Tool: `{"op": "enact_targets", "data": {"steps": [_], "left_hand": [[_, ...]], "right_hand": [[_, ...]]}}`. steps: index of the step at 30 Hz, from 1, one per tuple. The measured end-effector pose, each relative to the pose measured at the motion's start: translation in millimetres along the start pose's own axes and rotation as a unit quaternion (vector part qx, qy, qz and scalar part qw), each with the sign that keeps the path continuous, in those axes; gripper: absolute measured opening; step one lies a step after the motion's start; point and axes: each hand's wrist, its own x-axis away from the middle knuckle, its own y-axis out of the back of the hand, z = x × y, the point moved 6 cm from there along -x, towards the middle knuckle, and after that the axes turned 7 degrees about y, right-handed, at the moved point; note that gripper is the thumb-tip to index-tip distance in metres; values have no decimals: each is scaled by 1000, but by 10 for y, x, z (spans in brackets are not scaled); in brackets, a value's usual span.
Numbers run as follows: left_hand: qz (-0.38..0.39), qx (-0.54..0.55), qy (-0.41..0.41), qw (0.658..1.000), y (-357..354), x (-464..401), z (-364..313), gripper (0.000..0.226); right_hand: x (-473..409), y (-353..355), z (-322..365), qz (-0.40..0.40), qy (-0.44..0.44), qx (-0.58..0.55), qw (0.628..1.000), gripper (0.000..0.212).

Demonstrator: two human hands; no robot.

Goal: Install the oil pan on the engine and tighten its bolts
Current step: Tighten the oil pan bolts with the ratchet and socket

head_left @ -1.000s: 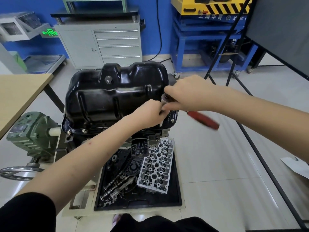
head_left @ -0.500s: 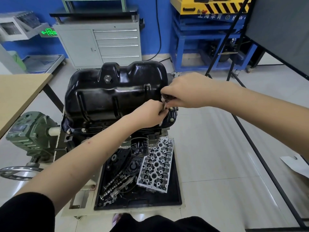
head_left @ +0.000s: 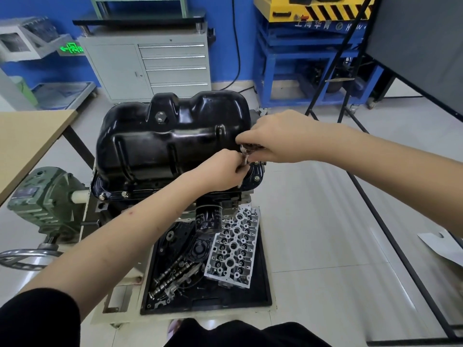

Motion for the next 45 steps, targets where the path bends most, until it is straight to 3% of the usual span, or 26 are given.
{"op": "enact_targets", "data": {"steps": [4, 11, 19, 26, 33, 40, 45], "left_hand": [[10, 8, -3, 1000, 25, 6, 12, 42], [-21, 42, 9, 999, 19, 4, 23, 30], [14, -24, -17, 999, 8, -39, 16, 38], [-22, -13, -4, 1000, 56, -51, -3, 34], [18, -26, -34, 999, 74, -55, -26, 29], [2, 7, 0, 1000, 50, -50, 13, 32], [13, -14, 2, 1000, 62, -71, 10, 32]], "right_hand": [[3, 4, 43, -2, 48, -4, 999, 43], [-4, 7, -136, 8, -82, 24, 996, 46], [20, 29, -1, -9, 70, 86, 994, 34], [-11, 51, -55, 20, -58, 63, 996, 40], [-7, 0, 19, -8, 58, 100, 993, 35], [-33, 51, -24, 8, -43, 70, 997, 42], [-66, 31, -37, 14, 11, 55, 998, 36]]}}
